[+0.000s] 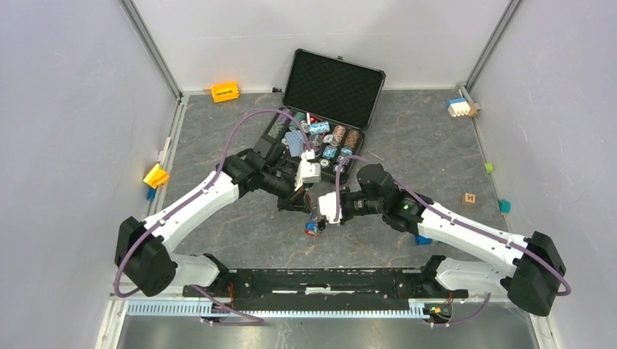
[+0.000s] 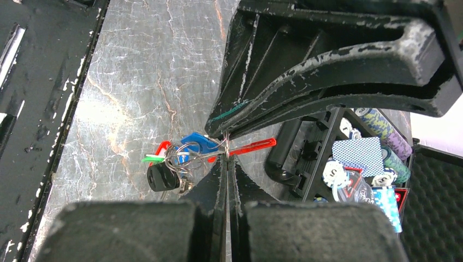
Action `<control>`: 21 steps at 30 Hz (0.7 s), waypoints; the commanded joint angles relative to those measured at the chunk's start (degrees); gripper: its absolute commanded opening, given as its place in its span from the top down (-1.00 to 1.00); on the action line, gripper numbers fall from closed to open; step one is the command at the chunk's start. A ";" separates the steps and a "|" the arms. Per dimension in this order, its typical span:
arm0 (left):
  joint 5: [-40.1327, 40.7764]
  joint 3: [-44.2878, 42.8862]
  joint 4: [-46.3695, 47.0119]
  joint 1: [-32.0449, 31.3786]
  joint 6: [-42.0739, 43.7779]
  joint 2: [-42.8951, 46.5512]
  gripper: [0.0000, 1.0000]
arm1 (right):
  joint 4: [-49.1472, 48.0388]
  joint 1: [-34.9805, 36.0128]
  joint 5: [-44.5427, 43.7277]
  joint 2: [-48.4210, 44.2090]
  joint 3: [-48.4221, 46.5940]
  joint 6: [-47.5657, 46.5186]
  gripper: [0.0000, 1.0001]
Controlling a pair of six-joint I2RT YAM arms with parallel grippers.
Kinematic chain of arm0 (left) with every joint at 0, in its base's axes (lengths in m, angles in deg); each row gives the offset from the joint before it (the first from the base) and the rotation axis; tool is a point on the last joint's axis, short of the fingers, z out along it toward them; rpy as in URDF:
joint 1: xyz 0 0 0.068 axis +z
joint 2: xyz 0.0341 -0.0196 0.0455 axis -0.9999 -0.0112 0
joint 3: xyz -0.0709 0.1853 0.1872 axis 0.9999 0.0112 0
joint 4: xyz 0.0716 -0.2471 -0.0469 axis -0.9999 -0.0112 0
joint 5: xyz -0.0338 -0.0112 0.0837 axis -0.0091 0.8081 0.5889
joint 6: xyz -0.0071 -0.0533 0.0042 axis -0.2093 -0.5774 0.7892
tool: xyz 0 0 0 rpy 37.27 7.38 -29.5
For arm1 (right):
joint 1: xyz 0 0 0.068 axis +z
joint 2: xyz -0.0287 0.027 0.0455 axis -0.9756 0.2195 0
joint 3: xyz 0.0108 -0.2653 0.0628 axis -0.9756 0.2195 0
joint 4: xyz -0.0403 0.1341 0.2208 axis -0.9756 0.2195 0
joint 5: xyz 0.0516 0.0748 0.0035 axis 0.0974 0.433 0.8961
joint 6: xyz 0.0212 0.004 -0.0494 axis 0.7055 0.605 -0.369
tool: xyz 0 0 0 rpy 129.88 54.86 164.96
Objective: Put the keys on the keyring
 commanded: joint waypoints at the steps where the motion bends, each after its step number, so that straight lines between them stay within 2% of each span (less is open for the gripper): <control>1: -1.72 -3.08 0.43 0.34 2.22 -1.38 0.69 | -2.20 0.06 3.41 -1.83 -0.52 -0.30 1.00; 11: -1.99 -4.27 0.35 0.34 2.25 -2.84 0.42 | -1.89 0.09 4.49 -2.10 -0.44 -0.63 1.00; 21: -0.15 -3.70 -0.10 0.34 2.48 0.19 0.34 | -2.55 0.08 0.92 -0.74 -1.10 1.10 1.00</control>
